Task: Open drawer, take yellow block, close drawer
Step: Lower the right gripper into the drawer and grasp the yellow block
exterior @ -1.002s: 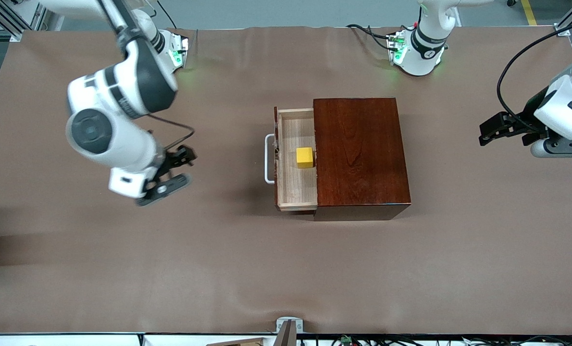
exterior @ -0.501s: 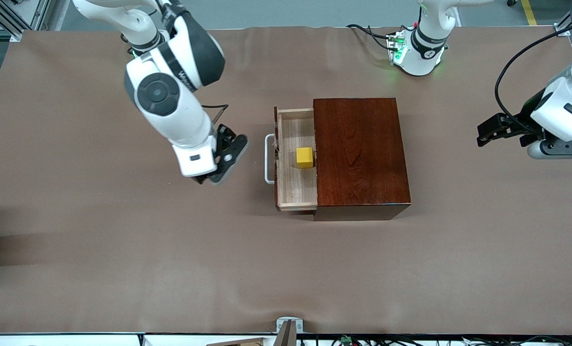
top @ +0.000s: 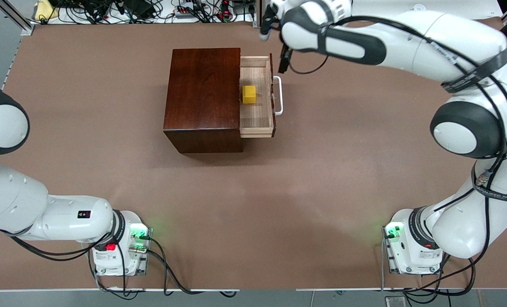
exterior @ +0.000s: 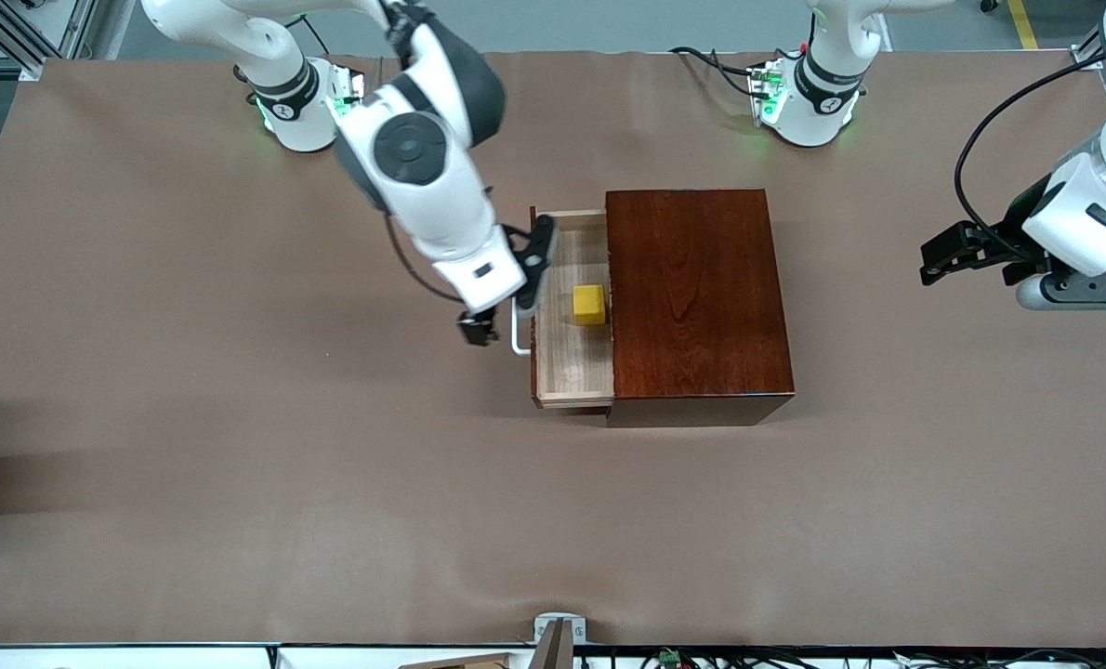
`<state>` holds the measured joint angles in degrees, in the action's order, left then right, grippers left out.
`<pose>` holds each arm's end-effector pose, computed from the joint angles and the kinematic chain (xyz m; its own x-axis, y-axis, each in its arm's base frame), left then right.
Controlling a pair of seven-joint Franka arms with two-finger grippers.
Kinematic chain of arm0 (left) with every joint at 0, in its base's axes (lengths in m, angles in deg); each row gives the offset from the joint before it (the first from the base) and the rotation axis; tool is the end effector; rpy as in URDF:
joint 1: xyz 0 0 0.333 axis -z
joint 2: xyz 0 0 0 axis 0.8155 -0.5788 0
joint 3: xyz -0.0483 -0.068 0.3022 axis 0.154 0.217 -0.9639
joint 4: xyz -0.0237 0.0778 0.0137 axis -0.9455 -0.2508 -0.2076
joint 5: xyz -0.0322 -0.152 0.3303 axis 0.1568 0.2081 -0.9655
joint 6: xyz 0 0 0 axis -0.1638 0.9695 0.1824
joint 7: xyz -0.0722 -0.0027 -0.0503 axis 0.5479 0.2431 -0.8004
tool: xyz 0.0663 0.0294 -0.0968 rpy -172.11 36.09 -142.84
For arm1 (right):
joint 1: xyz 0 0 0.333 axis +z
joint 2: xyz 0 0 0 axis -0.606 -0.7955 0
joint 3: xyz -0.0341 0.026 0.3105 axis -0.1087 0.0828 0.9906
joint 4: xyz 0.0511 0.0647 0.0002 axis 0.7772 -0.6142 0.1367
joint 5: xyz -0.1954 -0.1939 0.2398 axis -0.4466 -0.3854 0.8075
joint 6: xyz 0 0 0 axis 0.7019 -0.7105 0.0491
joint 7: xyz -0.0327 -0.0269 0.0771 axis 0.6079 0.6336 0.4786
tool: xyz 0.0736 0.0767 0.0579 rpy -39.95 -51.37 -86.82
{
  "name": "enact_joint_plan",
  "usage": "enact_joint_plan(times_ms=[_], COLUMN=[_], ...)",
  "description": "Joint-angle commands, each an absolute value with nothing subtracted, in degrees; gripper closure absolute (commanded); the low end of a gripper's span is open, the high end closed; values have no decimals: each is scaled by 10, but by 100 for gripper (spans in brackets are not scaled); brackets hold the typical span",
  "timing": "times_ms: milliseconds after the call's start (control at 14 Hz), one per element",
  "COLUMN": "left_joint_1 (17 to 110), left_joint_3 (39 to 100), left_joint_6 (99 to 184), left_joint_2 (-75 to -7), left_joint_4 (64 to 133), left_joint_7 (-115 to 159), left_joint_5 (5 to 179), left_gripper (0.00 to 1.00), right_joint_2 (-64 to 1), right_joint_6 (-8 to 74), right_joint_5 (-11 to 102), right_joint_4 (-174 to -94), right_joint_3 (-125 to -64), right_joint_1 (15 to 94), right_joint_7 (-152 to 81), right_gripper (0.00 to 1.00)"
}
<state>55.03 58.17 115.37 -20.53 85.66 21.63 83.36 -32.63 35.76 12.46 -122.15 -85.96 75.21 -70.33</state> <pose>0.5498 -0.0687 0.5909 0.9999 -0.0094 -0.0109 -0.0092 -0.9998 0.0201 0.5055 0.4375 0.4191 0.1894 0.9715 0.1422 0.9812 -0.1927 0.0093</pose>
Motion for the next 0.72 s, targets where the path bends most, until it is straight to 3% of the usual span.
enact_joint_plan(times_ms=[0, 644], left_joint_1=[548, 551], left_joint_3=[585, 585], left_joint_6=[1161, 1160], left_joint_2=[-202, -202], left_joint_4=[862, 863], left_joint_7=[224, 217], left_joint_5=[823, 823], left_gripper=[0, 0], right_joint_2=[-373, -418], right_joint_6=[391, 408], right_joint_5=[124, 87], right_joint_4=[-1191, -1172], right_joint_3=[-868, -870], right_joint_1=[781, 834], right_joint_7=[-719, -671], right_gripper=[0, 0])
